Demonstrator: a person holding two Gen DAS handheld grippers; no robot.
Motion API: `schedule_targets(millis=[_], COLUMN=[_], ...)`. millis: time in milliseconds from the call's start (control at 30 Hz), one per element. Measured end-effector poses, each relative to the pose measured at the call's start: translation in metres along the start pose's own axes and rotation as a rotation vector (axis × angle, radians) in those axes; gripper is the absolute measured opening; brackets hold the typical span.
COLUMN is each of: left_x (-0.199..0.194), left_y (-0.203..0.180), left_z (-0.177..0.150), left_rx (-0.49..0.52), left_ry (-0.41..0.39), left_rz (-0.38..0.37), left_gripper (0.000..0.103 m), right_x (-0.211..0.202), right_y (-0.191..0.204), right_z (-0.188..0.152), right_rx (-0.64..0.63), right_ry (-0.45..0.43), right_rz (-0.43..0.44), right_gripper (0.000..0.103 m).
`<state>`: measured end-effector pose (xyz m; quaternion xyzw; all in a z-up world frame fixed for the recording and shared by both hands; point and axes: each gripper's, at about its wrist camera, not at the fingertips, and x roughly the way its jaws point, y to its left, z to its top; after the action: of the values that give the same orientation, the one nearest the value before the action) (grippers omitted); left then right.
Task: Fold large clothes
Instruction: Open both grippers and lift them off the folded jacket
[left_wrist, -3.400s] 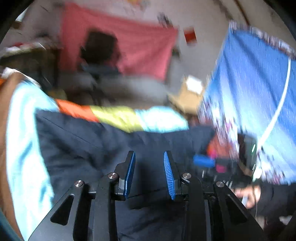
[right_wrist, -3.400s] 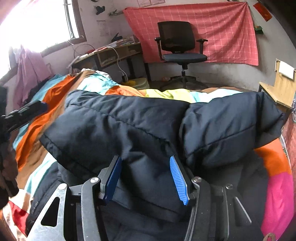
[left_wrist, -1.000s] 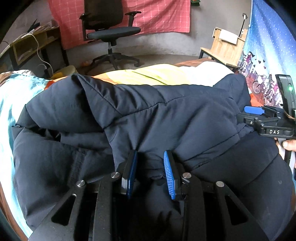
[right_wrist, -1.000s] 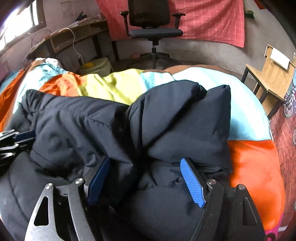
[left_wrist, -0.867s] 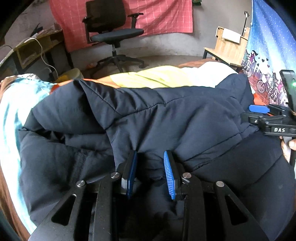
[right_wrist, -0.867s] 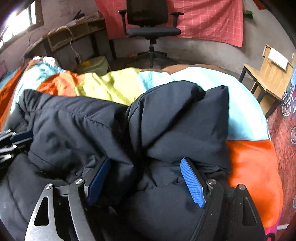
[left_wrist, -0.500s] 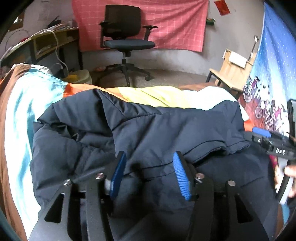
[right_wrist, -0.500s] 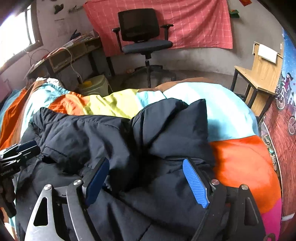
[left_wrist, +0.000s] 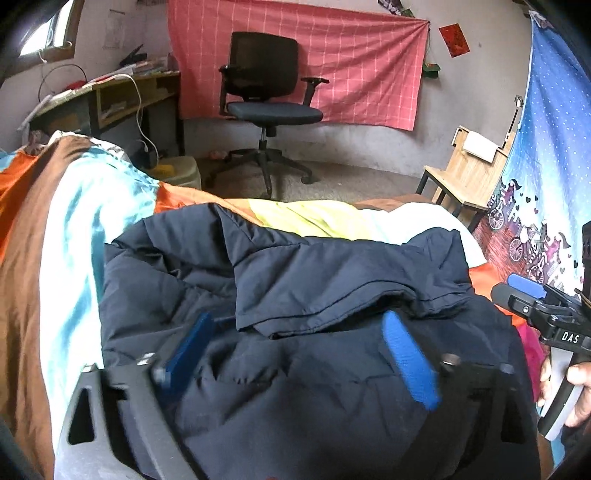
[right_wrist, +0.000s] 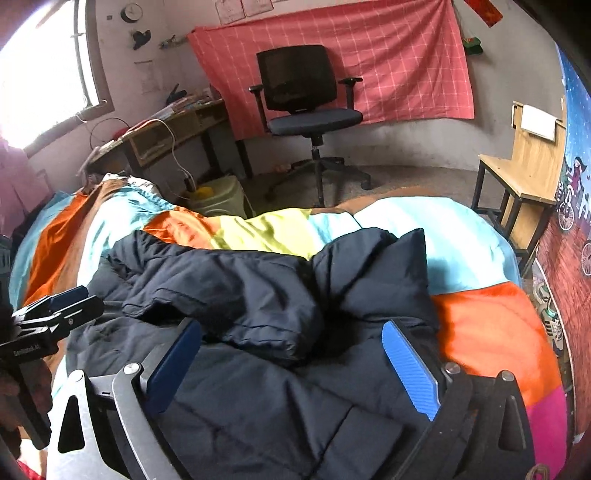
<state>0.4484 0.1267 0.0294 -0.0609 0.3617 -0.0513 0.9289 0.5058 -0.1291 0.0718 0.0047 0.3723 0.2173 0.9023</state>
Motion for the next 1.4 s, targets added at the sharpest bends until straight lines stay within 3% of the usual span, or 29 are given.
schedule_targets(millis=[667,833,1233,1400], left_x=[-0.116,-0.149,-0.211,-0.225], left_y=[-0.038,-0.052,-0.075,-0.088], left_z=[-0.031,-0.053,-0.107,-0.13], left_rx=[0.014,0.058,0.043,0.104], left_ry=[-0.133,-0.164,-0.208,-0.217], left_rz=[0.035,0.059,0.072,0.1], left_gripper=[0.101,0.101,0.101,0.101], right_x=[-0.104,-0.137,-0.203,-0.219], right_y=[0.034,0.048,0.07,0.07], right_z=[-0.026,-0.044,-0.094,-0.117], right_rx=[-0.032,-0.061,-0.108,-0.107], right_ry=[-0.139,-0.157,-0.214,-0.213], right_rz=[0.046,0.072,0.084,0.1], right_gripper=[0.103,0.103,0.103,0.103])
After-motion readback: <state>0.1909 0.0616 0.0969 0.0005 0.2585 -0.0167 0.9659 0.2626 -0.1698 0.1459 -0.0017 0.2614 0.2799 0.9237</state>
